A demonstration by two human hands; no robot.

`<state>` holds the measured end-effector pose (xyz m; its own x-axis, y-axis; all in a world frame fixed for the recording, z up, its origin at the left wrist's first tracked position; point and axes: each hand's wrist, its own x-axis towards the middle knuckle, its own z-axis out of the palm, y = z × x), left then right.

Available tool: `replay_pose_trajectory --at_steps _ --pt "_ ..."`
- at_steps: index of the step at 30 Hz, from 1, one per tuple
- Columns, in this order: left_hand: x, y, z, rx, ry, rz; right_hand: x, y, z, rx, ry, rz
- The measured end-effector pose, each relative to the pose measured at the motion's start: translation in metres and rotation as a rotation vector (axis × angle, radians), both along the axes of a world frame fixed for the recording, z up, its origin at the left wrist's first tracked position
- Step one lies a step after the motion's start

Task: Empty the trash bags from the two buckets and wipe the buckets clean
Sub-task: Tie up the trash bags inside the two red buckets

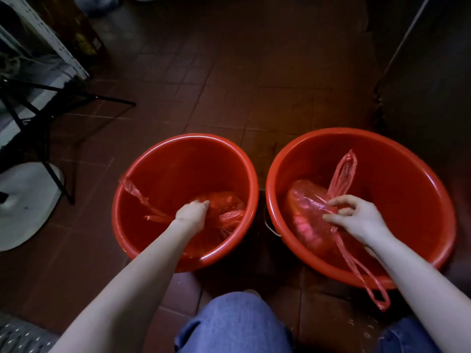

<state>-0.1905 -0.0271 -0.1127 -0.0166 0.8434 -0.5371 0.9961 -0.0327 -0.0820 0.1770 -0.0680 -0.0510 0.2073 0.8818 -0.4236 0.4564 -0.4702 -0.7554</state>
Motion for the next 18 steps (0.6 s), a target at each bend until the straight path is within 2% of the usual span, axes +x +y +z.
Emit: replay_pose_trajectory --at_steps 4,9,14,18 --pt "-0.001 0.000 -0.007 -0.024 0.002 -0.007 -0.005 -0.002 -0.011 -0.010 -0.072 0.036" --pt "-0.006 0.007 0.019 0.071 -0.149 0.036 -0.010 0.011 -0.007 0.015 -0.118 0.028" --pt "0.001 0.019 0.084 0.200 -0.278 0.047 -0.013 0.025 0.035 0.071 -0.145 -0.027" --pt "0.014 0.031 0.162 0.285 -0.339 0.063 -0.023 0.021 0.097 0.109 -0.154 -0.007"
